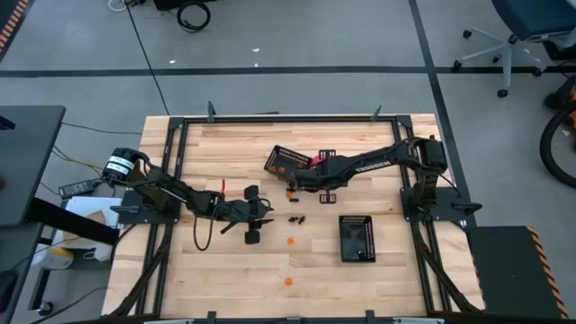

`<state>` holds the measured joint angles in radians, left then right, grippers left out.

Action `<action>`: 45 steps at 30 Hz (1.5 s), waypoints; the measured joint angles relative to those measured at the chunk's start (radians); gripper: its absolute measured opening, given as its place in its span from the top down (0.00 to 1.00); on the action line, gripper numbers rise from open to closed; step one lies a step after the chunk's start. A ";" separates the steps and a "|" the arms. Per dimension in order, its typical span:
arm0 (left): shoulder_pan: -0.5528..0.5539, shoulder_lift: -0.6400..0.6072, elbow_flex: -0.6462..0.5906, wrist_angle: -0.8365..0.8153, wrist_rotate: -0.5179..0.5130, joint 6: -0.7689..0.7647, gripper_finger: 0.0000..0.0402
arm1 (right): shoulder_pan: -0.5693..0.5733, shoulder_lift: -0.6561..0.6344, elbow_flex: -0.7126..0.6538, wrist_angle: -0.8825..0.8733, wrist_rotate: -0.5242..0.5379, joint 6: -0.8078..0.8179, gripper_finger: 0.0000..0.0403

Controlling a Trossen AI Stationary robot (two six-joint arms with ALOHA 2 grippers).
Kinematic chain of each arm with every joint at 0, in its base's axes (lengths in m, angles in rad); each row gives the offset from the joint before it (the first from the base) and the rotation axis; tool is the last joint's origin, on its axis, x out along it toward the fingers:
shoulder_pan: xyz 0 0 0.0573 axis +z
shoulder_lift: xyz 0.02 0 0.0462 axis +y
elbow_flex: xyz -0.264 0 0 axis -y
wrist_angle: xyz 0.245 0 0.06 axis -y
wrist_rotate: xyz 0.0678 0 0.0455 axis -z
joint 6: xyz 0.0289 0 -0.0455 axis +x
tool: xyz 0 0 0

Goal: Sort Halloween decoration
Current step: Put the white skull toy into the pink bowl, then put the black skeleton toy into the bottom black bin

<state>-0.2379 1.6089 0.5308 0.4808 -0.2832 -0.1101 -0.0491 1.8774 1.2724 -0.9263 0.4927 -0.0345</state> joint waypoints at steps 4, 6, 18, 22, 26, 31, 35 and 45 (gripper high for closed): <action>0.000 0.000 0.000 0.000 0.000 -0.003 0.66 | 0.002 0.000 0.000 -0.017 0.000 0.007 0.65; 0.000 0.000 0.000 0.000 0.000 -0.003 0.66 | 0.002 0.000 0.000 -0.022 0.005 0.012 0.61; 0.000 0.000 0.000 0.000 0.000 -0.003 0.66 | 0.081 -0.002 0.056 0.012 0.107 -0.015 0.51; 0.000 0.000 0.000 0.000 0.000 -0.003 0.66 | 0.137 -0.002 0.063 0.138 -0.045 -0.082 0.51; -0.002 0.000 0.000 0.000 0.000 -0.007 0.66 | 0.170 -0.001 0.063 0.241 -0.165 -0.093 0.50; -0.002 0.000 0.000 -0.002 0.000 -0.011 0.66 | 0.184 0.000 0.058 0.297 -0.179 -0.045 0.47; -0.002 0.000 0.000 -0.002 0.000 -0.011 0.66 | 0.175 0.001 0.001 0.406 -0.181 -0.002 0.46; -0.002 0.000 0.000 -0.002 0.000 -0.011 0.66 | 0.137 0.002 -0.114 0.610 -0.232 0.012 0.47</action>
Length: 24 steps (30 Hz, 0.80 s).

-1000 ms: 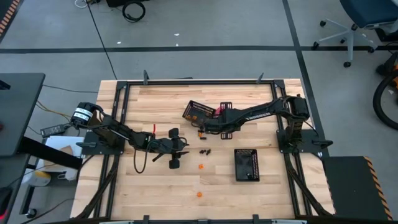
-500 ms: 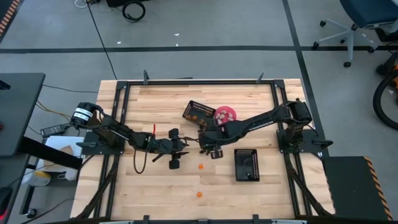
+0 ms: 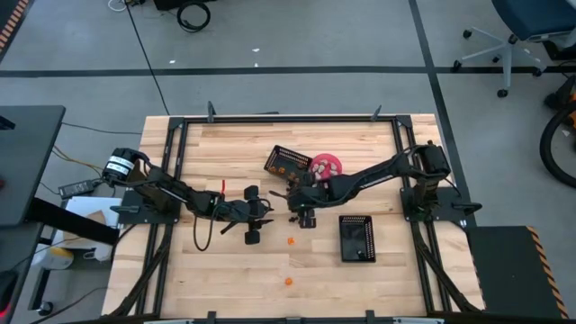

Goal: Sort Halloween decoration
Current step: Put the black skeleton toy into the bottom black bin

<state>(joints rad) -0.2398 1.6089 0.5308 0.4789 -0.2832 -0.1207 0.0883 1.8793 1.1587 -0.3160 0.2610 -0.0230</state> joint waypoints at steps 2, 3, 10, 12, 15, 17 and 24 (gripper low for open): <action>0.000 0.000 0.000 0.000 0.000 0.000 0.66 | -0.008 0.000 -0.026 0.044 0.000 -0.002 0.47; 0.000 0.000 0.000 0.001 0.000 0.000 0.66 | -0.013 0.000 -0.036 0.071 -0.003 -0.003 0.47; 0.000 0.000 0.000 0.003 0.000 -0.002 0.66 | -0.038 0.034 -0.070 0.152 -0.020 -0.008 0.47; 0.000 0.000 0.000 0.002 0.000 -0.009 0.66 | -0.044 0.060 -0.068 0.160 -0.023 -0.011 0.47; 0.000 0.000 0.000 -0.002 0.000 -0.010 0.66 | -0.047 0.075 -0.065 0.174 -0.018 -0.023 0.50; 0.000 0.000 0.000 -0.004 0.000 -0.010 0.66 | -0.050 0.076 -0.065 0.174 -0.023 -0.023 0.54; 0.000 0.000 0.000 -0.005 0.000 -0.010 0.66 | -0.048 0.072 -0.066 0.165 -0.028 -0.021 0.76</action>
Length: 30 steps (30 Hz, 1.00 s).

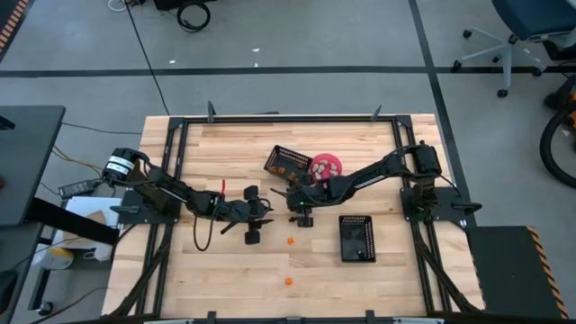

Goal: Sort Halloween decoration
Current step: Put the black skeleton toy into the bottom black bin

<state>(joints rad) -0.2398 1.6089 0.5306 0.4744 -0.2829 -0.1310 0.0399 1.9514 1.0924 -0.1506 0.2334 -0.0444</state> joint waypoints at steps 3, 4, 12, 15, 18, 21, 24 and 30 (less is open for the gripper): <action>0.000 0.000 0.000 -0.001 0.000 -0.005 0.66 | 0.000 0.000 0.000 -0.008 0.006 0.000 0.86; 0.000 0.000 0.000 -0.001 0.000 -0.005 0.66 | 0.000 -0.006 0.000 -0.017 0.006 0.000 0.88; 0.000 0.000 0.000 -0.001 0.000 -0.007 0.66 | 0.011 -0.131 -0.004 -0.202 0.044 0.025 0.90; 0.000 0.000 0.000 -0.001 0.000 -0.007 0.66 | 0.011 -0.199 -0.004 -0.293 -0.069 0.025 0.88; 0.000 0.000 0.000 0.000 0.000 -0.007 0.66 | 0.016 -0.276 -0.003 -0.350 -0.251 0.049 0.88; 0.000 0.000 0.000 0.000 0.000 -0.008 0.66 | 0.019 -0.330 -0.002 -0.465 -0.449 0.181 0.87; 0.000 0.000 0.000 0.000 0.000 -0.008 0.66 | 0.028 -0.364 -0.002 -0.622 -0.607 0.340 0.87; 0.000 0.000 0.000 0.001 0.000 -0.008 0.66 | 0.096 -0.353 -0.002 -0.837 -0.628 0.472 0.87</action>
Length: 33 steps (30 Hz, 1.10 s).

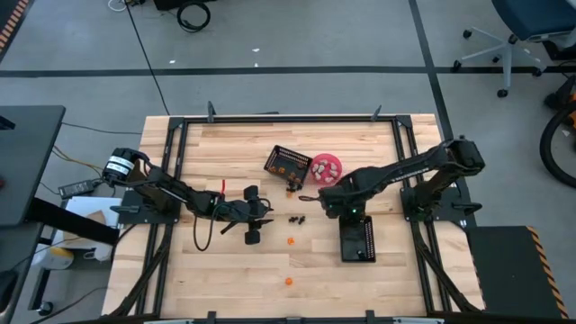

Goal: Sort Halloween decoration
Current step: Put the black skeleton toy into the bottom black bin, then put the orange pumpkin toy into the top black bin

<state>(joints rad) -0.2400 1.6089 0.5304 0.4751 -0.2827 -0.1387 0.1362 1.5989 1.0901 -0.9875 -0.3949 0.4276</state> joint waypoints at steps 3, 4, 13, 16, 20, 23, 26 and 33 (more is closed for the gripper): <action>0.000 0.000 0.000 0.003 0.000 -0.004 0.66 | 0.015 0.021 -0.003 0.006 0.009 0.007 0.86; 0.000 0.000 0.000 0.003 0.000 -0.004 0.66 | 0.019 0.022 -0.003 0.010 0.009 0.013 0.84; 0.000 0.000 0.000 0.008 0.000 -0.004 0.66 | 0.015 0.030 0.005 -0.085 -0.027 0.069 0.63; 0.000 0.000 0.000 0.013 0.000 -0.004 0.66 | 0.012 0.030 0.050 -0.110 -0.020 0.071 0.60; 0.001 0.000 0.000 0.034 0.000 -0.002 0.66 | 0.042 0.030 0.165 -0.113 0.117 0.053 0.61; 0.001 0.000 0.000 0.039 0.000 0.000 0.66 | 0.075 0.029 0.246 -0.095 0.270 0.015 0.63; 0.001 0.000 0.000 0.041 0.000 0.000 0.66 | 0.105 0.028 0.271 0.037 0.407 -0.094 0.63; 0.000 0.000 0.000 0.027 0.000 0.002 0.66 | 0.139 0.136 0.231 0.469 0.433 -0.373 0.61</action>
<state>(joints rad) -0.2398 1.6085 0.5307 0.5023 -0.2825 -0.1368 0.2753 1.7345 1.3209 -0.5185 0.0380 0.0550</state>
